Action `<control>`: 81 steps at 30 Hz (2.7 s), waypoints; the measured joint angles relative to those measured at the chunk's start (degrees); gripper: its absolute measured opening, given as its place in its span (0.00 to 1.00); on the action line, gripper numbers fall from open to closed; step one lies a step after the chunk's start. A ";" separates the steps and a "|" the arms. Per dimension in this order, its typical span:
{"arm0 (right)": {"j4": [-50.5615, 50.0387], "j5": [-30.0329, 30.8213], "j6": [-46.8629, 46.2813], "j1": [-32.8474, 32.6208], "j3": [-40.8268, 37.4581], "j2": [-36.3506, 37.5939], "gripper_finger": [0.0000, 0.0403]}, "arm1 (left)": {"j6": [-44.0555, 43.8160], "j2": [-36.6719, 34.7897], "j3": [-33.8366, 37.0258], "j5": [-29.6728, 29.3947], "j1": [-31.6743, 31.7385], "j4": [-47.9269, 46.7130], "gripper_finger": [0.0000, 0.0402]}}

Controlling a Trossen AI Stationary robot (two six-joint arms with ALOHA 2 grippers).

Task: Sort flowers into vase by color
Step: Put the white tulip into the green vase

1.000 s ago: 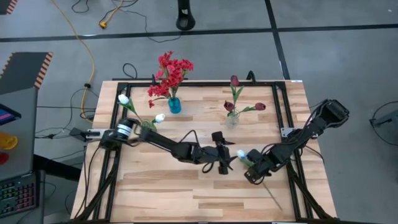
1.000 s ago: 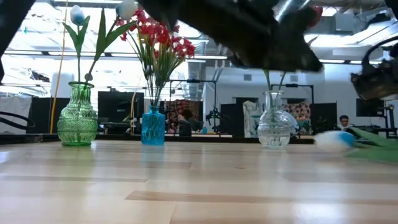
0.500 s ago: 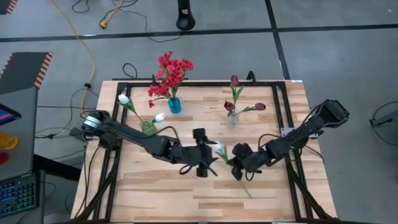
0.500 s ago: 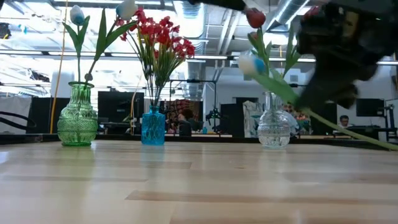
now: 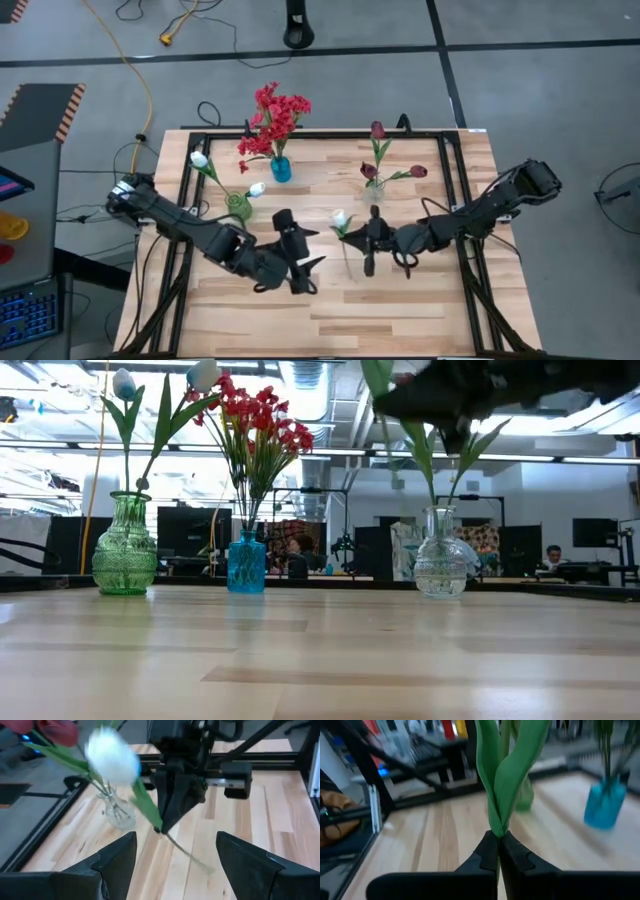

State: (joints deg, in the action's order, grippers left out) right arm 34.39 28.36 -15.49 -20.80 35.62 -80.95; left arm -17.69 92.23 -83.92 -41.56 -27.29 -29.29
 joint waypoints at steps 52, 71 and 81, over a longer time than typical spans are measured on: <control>16.39 -2.99 20.04 1.03 4.85 0.07 0.09 | 10.26 0.68 0.00 5.19 8.03 18.68 0.15; 15.53 -4.64 17.70 3.03 4.85 0.07 0.30 | 11.45 0.09 0.02 5.22 7.32 17.13 0.00; 0.06 -4.33 17.42 3.17 5.79 10.63 0.59 | 10.92 -9.66 0.02 4.11 4.80 9.02 0.00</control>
State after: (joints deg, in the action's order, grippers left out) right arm 34.45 24.03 1.94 -17.63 41.41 -70.31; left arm -6.76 82.56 -83.90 -37.45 -22.50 -20.27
